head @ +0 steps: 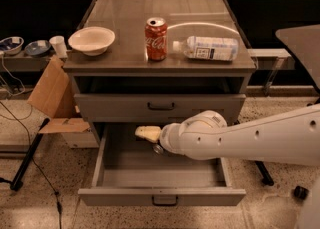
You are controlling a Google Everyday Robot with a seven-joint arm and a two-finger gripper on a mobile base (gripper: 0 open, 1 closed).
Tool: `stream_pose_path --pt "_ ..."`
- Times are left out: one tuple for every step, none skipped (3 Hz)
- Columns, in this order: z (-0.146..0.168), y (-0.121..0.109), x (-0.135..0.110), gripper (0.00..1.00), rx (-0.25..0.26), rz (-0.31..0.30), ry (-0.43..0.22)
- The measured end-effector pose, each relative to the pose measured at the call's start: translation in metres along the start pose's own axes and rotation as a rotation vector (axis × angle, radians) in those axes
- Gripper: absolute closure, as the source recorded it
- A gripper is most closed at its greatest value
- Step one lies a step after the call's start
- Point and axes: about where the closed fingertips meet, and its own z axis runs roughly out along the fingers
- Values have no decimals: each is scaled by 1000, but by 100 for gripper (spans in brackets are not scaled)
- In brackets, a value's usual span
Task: Pick pepsi can from middle drawer and place on counter
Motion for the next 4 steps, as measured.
stream_pose_path --pt "24 3 -11 0 -5 19 -10" --pt "52 -1 -15 0 20 23 -3" --pt "80 -8 -8 0 51 28 5" --pt "107 -9 9 0 65 45 9"
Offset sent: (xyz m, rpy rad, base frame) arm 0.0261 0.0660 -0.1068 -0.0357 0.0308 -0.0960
